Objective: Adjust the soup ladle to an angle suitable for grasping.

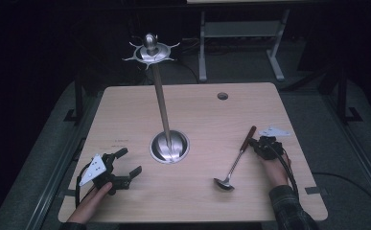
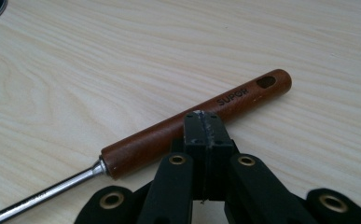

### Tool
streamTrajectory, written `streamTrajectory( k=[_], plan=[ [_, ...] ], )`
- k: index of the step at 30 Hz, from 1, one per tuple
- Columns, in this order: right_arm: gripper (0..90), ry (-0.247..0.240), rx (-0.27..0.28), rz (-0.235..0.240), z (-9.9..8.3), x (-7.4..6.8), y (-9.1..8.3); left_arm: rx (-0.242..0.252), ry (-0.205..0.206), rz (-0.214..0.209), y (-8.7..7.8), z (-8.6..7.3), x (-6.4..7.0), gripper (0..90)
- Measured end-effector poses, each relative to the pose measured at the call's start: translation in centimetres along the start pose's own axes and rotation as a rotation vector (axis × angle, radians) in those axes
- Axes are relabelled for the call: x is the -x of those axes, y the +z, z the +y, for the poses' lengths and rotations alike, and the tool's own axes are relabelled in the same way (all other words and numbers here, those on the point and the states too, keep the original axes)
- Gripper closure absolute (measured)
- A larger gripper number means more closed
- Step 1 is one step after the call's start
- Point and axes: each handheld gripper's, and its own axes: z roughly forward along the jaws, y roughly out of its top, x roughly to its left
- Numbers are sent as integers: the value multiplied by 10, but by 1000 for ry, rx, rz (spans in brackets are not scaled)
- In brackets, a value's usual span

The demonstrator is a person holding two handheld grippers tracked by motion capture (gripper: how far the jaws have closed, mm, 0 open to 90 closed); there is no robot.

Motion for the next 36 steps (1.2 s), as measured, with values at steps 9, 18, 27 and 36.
streamTrajectory(
  k=[9,18,27,36],
  plan=[
    [898,-23,-8,25,6,-9,5,2,-3,2,0,0,0,97],
    [898,-35,-3,58,12,-18,14,3,-6,1,0,0,0,97],
    [899,-44,1,110,15,-27,20,4,-7,2,0,0,0,97],
    [898,-88,-12,166,23,-44,28,4,-7,1,0,0,0,97]
  ],
)
